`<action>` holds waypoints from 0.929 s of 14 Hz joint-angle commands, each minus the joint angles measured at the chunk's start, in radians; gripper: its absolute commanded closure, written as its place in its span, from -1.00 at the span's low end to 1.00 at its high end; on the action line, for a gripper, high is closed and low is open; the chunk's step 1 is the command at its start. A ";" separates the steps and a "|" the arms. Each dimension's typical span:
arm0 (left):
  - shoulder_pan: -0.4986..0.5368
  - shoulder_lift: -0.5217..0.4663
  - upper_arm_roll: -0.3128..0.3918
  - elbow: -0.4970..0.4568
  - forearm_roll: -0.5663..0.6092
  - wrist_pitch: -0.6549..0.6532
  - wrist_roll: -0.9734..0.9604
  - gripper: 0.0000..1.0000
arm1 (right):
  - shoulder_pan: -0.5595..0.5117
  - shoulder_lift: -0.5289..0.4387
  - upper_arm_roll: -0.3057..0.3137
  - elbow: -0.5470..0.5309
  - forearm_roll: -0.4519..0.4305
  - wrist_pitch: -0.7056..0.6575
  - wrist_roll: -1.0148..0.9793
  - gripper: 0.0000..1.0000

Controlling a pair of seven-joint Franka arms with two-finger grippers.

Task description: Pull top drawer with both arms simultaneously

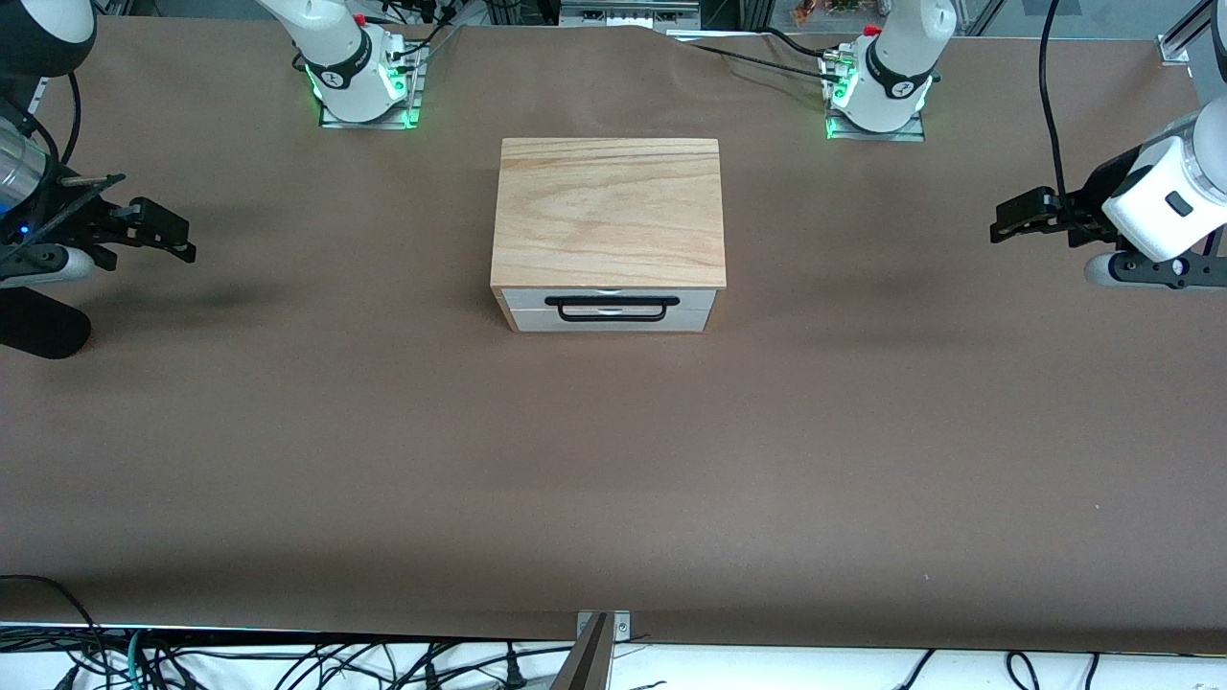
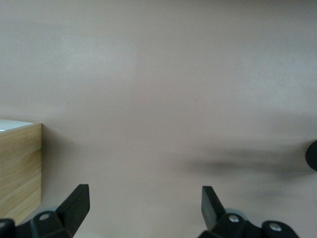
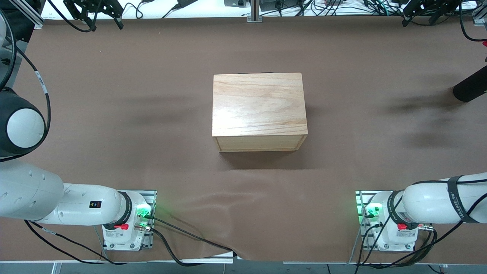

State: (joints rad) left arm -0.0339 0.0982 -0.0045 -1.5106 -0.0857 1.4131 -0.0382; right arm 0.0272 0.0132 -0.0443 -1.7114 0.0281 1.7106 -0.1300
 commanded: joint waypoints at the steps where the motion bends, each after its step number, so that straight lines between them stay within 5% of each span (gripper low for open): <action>1: 0.005 0.000 -0.009 0.006 0.021 0.004 0.015 -1.00 | -0.010 -0.004 0.014 0.015 -0.004 -0.020 0.004 -1.00; 8: 0.006 0.000 -0.009 0.006 0.015 0.004 0.017 -1.00 | 0.005 0.036 0.015 0.012 0.016 -0.132 -0.011 -1.00; 13: -0.014 0.050 -0.020 0.007 0.015 0.004 0.018 -1.00 | 0.034 0.131 0.024 0.015 0.240 -0.138 -0.010 -1.00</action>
State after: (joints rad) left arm -0.0376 0.1143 -0.0112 -1.5113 -0.0857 1.4131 -0.0364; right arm 0.0547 0.0949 -0.0206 -1.7154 0.1870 1.5837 -0.1310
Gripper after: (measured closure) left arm 0.000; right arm 0.000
